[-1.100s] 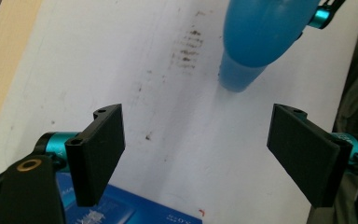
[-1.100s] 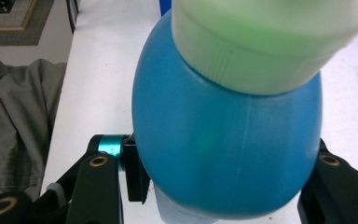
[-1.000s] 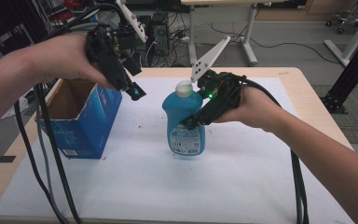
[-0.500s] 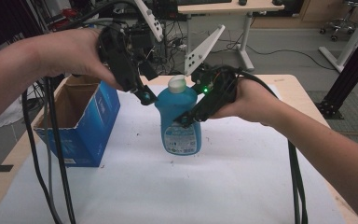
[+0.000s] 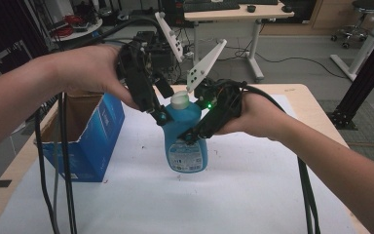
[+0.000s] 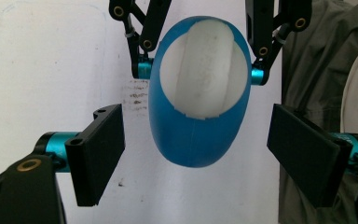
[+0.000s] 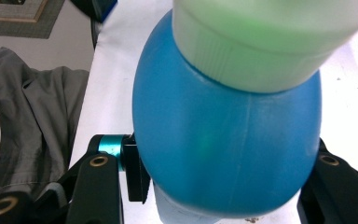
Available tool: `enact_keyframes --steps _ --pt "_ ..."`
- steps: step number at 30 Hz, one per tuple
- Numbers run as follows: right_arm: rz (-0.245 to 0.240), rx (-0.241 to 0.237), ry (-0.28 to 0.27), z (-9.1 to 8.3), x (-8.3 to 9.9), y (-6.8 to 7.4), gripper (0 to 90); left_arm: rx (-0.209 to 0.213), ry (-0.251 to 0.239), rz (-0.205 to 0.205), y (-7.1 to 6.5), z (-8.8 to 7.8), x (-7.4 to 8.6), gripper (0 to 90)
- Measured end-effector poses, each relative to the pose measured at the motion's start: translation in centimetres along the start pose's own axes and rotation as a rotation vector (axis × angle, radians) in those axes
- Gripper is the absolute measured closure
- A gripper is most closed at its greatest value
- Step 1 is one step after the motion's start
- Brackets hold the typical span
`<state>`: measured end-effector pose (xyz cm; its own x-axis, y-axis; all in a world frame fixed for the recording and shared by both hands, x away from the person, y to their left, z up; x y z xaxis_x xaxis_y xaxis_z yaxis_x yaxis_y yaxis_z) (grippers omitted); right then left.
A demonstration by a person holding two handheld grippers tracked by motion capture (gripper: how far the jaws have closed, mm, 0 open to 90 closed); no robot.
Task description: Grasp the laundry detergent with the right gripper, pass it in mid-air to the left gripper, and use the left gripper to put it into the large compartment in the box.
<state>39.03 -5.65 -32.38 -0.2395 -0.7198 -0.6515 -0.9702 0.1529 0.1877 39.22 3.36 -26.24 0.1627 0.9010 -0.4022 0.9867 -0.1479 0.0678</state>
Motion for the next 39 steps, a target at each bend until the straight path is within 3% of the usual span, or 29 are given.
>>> enact_keyframes --steps 16,27,33,36,37,39 --pt "0.013 -0.006 0.005 -0.1 0.1 -0.2 45.9 0.023 0.004 0.017 0.2 1.3 -1.0 19.2" --pt "0.002 -0.011 -0.015 -0.1 0.0 -0.4 45.9 0.023 -0.007 -0.012 0.5 2.4 -0.8 19.3" --pt "0.022 -0.01 -0.006 -0.2 0.0 -0.2 46.0 0.015 -0.01 -0.015 0.7 2.4 -0.9 19.8" --pt "0.016 -0.01 -0.012 -0.1 0.0 -0.3 46.0 0.011 -0.024 -0.026 0.6 2.4 -1.1 20.8" --pt "-0.006 -0.009 -0.022 0.0 -0.1 -0.4 46.0 0.01 -0.027 -0.027 0.6 2.4 -1.1 22.1" --pt "0.015 -0.008 -0.011 -0.1 0.0 -0.3 46.0 0.011 -0.024 -0.024 0.6 2.3 -1.1 22.4"
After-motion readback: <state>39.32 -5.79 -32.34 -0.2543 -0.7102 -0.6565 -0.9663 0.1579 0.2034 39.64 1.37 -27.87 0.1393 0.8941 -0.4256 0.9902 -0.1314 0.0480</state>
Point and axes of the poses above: each handheld gripper's, and its own axes: z roughly forward along the jaws, x roughly out of its underside, y roughly to its left, the point moved 7 cm from there along z, roughly forward along the jaws, and after that the axes turned 15 degrees about z, right-handed, at the moved point
